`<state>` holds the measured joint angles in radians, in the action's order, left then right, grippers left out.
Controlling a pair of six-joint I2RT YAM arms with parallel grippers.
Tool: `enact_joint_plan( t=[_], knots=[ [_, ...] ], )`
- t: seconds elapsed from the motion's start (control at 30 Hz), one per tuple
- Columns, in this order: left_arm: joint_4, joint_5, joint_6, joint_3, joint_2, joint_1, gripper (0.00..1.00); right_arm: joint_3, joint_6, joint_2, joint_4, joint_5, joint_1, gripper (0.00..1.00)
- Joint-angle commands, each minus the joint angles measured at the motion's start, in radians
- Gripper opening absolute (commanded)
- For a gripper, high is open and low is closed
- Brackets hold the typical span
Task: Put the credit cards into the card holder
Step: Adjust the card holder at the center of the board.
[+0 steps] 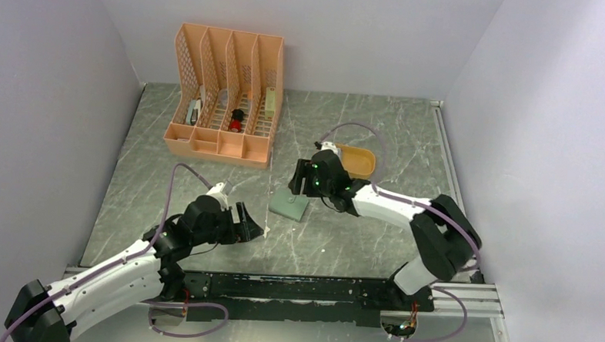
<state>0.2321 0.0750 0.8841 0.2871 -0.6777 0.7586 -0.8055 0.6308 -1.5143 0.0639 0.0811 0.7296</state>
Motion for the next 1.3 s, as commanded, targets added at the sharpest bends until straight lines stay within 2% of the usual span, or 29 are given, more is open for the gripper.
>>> enact_joint_plan(
  t=[0.0,0.3,0.43,0.6,0.87,1.03,1.27],
  knots=[
    [0.039,-0.017,-0.006,0.052,0.001,0.007,0.85,-0.048,-0.084,-0.097,0.012,-0.075,0.0,0.69],
    [0.037,-0.009,-0.016,0.064,-0.016,0.007,0.85,-0.02,-0.051,-0.179,0.027,-0.075,0.006,0.71],
    [-0.001,0.002,-0.017,0.054,-0.044,0.007,0.84,0.04,-0.024,-0.148,0.038,-0.092,0.04,0.69],
    [-0.065,0.024,-0.019,0.046,-0.106,0.007,0.84,0.11,0.03,-0.116,0.045,-0.083,0.083,0.62],
    [-0.118,0.012,-0.07,0.101,-0.262,0.007,0.84,0.198,0.134,-0.038,0.06,-0.014,0.201,0.6],
    [-0.105,-0.054,-0.117,0.198,-0.4,0.007,0.82,0.169,0.133,0.024,-0.021,0.04,0.218,0.6],
    [-0.148,-0.073,-0.134,0.306,-0.518,0.0,0.76,0.067,0.074,0.126,-0.238,0.217,0.218,0.61]
  ],
)
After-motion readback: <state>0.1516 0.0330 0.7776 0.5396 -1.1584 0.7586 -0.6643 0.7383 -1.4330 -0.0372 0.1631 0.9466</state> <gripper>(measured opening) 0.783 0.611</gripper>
